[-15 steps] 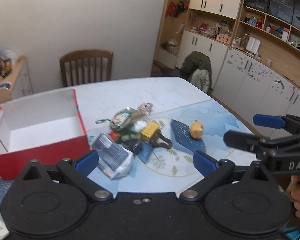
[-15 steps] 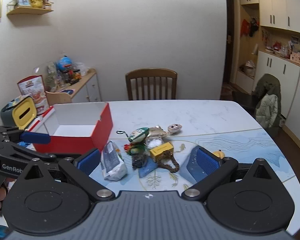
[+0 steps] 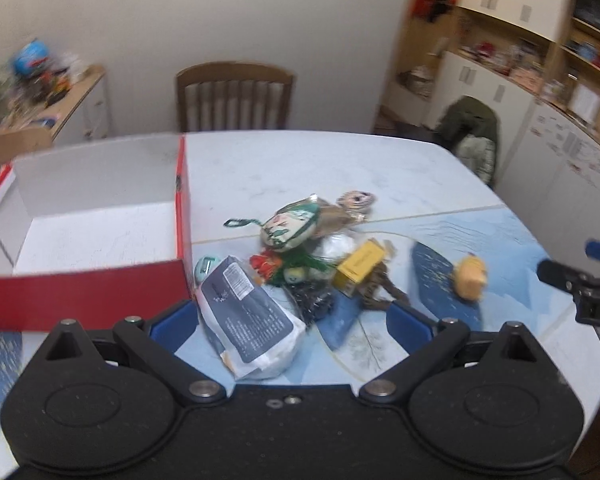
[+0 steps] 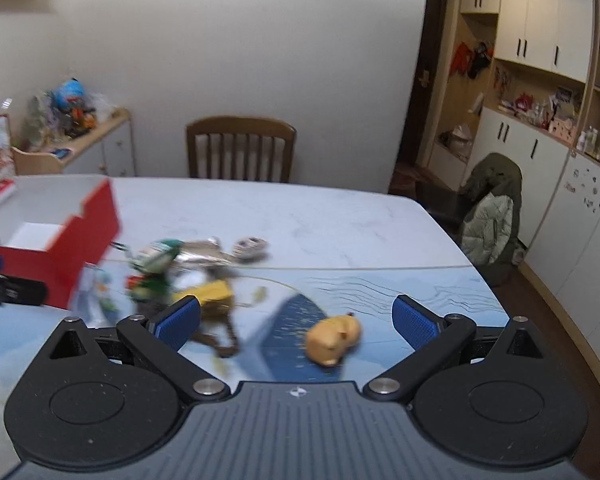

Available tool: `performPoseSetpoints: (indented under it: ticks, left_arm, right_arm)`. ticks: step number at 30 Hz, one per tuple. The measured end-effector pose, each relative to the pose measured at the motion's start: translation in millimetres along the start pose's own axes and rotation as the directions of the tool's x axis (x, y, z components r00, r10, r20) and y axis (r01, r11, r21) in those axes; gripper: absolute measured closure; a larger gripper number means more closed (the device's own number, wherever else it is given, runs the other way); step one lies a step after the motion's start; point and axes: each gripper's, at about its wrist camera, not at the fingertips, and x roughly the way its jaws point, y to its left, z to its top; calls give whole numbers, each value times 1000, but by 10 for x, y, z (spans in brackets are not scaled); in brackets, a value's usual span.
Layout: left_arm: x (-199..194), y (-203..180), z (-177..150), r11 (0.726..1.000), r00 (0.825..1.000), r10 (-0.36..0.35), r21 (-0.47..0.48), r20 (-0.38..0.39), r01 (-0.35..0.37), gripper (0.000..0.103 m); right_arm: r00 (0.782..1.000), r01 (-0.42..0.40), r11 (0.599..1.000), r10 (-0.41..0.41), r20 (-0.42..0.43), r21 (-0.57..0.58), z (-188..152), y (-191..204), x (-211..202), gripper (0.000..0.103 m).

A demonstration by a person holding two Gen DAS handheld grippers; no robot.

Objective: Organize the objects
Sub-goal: 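Reach the left tool to the clear bag and the right tool to the yellow plush cat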

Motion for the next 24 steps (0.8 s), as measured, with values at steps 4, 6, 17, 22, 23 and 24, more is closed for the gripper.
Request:
performPoseSetpoints:
  ticks: [4, 6, 17, 22, 23, 24]
  left_arm:
    - [316, -38, -13, 992, 996, 80, -97, -32, -83, 2]
    - [443, -78, -14, 986, 991, 129, -98, -36, -132, 3]
    - [905, -50, -143, 943, 954, 267, -169, -135, -288, 25]
    - [966, -86, -159, 936, 945, 291, -162, -146, -313, 39]
    - [979, -85, -162, 935, 945, 288, -170, -153, -312, 41]
    - [987, -87, -165, 933, 945, 288, -177, -158, -314, 43]
  right_arm:
    - [999, 23, 999, -22, -32, 28, -33, -230, 445, 3]
    - [998, 38, 998, -35, -58, 55, -55, -312, 646, 6]
    - [979, 29, 991, -1, -205, 133, -160, -573, 1440, 12]
    - [960, 3, 984, 47, -274, 177, -228, -618, 1662, 17]
    - [956, -12, 980, 69, -285, 199, -253, -633, 1685, 17]
    - [953, -19, 976, 83, -292, 217, -268, -642, 1708, 17]
